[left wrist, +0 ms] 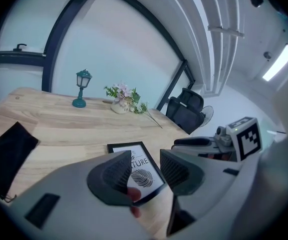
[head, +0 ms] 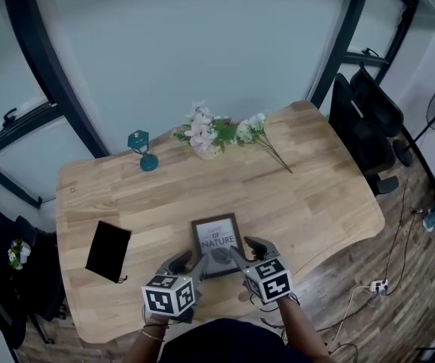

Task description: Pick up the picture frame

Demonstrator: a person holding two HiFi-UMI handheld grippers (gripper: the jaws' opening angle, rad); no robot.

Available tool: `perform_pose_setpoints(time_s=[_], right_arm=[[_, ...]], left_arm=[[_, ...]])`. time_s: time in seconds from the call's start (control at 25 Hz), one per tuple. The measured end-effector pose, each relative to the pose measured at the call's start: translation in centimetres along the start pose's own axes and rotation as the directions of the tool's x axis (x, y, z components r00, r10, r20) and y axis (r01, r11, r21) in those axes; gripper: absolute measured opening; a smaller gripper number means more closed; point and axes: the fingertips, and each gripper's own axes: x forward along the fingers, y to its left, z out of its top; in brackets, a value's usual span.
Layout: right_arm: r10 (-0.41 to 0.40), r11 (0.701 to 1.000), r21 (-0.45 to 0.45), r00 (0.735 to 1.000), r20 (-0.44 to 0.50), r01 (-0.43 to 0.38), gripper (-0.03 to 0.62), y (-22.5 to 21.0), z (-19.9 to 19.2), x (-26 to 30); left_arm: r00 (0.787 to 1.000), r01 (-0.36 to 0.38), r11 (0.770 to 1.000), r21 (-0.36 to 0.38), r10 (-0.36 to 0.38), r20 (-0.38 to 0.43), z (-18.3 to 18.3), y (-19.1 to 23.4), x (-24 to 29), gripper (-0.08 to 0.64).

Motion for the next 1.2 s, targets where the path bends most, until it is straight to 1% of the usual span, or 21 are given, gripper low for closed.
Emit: perform_pose_setpoints(time_s=[0.24, 0.52, 1.2], right_arm=[[-0.004, 1.0, 0.02, 0.999, -0.045, 0.005, 0.149, -0.6, -1.5, 1.7], [-0.016, 0.997, 0.068, 0.995, -0.098, 0.023, 0.149, -1.7, -2.9, 3.7], [-0.013, 0.993, 0.111, 0.972, -0.234, 0.04, 0.149, -3.2, -7.0, 6.7]], left_arm=[[0.999, -0.001, 1.0, -0.013, 0.0, -0.036, -0.6, 1.2, 1.4, 0.172], [0.996, 0.002, 0.999, -0.039, -0.006, -0.086, -1.9, 2.2, 3.1, 0.172], [0.985, -0.056, 0.991, -0.124, 0.034, -0.17, -4.8, 5.1, 6.1, 0.172]])
